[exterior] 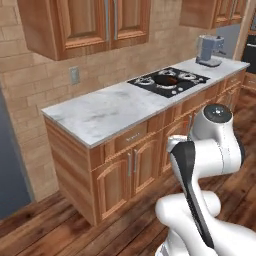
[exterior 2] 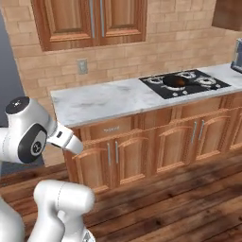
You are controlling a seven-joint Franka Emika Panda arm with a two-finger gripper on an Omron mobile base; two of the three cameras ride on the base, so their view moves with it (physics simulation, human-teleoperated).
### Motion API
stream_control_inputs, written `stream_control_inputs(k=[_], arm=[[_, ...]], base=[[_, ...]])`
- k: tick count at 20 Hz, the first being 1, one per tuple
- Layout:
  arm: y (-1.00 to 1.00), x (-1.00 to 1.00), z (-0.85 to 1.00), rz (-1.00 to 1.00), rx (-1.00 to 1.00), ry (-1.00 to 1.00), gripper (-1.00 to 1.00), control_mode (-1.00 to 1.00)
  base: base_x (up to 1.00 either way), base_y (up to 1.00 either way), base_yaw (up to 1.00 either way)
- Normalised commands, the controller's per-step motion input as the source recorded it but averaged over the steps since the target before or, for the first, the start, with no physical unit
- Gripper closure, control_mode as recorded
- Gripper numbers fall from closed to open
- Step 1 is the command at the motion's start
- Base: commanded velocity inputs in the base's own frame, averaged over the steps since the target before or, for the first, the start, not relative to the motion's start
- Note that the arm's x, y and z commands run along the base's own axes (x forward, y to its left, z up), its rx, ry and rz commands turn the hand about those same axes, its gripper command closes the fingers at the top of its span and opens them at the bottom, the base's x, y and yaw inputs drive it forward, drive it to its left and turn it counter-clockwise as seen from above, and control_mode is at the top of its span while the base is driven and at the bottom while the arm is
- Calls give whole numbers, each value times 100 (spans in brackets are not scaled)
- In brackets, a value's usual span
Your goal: Take the chicken drumsticks from the pan and place one on each plate on the dining counter.
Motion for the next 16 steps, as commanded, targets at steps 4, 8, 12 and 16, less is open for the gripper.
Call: stream_control_inputs(k=[4,8,12,16], arm=[[0,0,0,0,0,0,-100,100],[0,0,0,0,0,0,-100,100],[0,0,0,0,0,0,-100,100],[0,0,0,0,0,0,-100,100]], base=[[99,-2,-51],[100,-16,-42],[100,-49,-22],[100,-53,-5]])
